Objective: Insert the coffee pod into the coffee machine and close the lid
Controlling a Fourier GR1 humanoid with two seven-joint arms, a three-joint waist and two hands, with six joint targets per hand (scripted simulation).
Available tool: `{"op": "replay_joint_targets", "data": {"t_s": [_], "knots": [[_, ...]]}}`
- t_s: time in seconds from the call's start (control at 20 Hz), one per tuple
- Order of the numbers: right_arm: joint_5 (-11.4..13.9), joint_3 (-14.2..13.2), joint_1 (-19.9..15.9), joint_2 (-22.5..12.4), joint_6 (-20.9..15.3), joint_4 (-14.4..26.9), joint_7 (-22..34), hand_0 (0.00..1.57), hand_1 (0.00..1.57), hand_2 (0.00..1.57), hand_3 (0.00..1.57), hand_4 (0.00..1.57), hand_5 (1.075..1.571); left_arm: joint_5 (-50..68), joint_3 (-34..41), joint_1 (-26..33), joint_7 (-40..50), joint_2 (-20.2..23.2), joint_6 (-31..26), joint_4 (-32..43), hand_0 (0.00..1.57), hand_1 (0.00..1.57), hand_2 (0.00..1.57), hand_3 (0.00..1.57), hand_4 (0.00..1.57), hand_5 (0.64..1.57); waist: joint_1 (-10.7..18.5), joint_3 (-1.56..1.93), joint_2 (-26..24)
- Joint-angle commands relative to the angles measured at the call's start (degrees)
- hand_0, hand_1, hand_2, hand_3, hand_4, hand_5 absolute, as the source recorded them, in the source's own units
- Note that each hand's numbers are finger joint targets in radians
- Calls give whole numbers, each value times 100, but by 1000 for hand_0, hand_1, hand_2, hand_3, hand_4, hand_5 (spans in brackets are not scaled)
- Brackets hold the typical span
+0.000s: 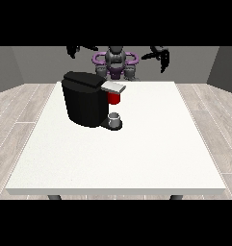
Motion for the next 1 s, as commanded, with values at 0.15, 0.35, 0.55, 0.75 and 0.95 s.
{"op": "replay_joint_targets", "data": {"t_s": [0.15,0.35,0.55,0.75,0.95], "knots": [[-533,-464,-636,-327,393,330,348,0,0,0,0,0,1571,420,-243,247,229,133,-171,-928,0,0,0,0,396,1571,166,1,518],[-613,-643,-883,-147,25,862,704,0,0,0,0,92,1571,792,-915,623,653,-38,27,-1289,0,0,0,0,383,1571,569,3,235],[-867,-862,-1043,-282,282,1227,159,0,0,0,0,168,1571,890,-1175,774,793,-40,231,-2022,0,0,0,0,356,1571,527,3,806],[-576,-400,-1264,-12,7,1045,521,0,0,0,0,0,1571,739,-1025,1240,678,-13,214,-2423,0,0,0,0,282,1571,241,0,932],[-732,-520,-1683,-150,147,1287,416,0,0,0,0,0,1571,1050,-1004,1309,950,156,4,-3094,0,0,0,0,371,1571,303,1,1220]]}}
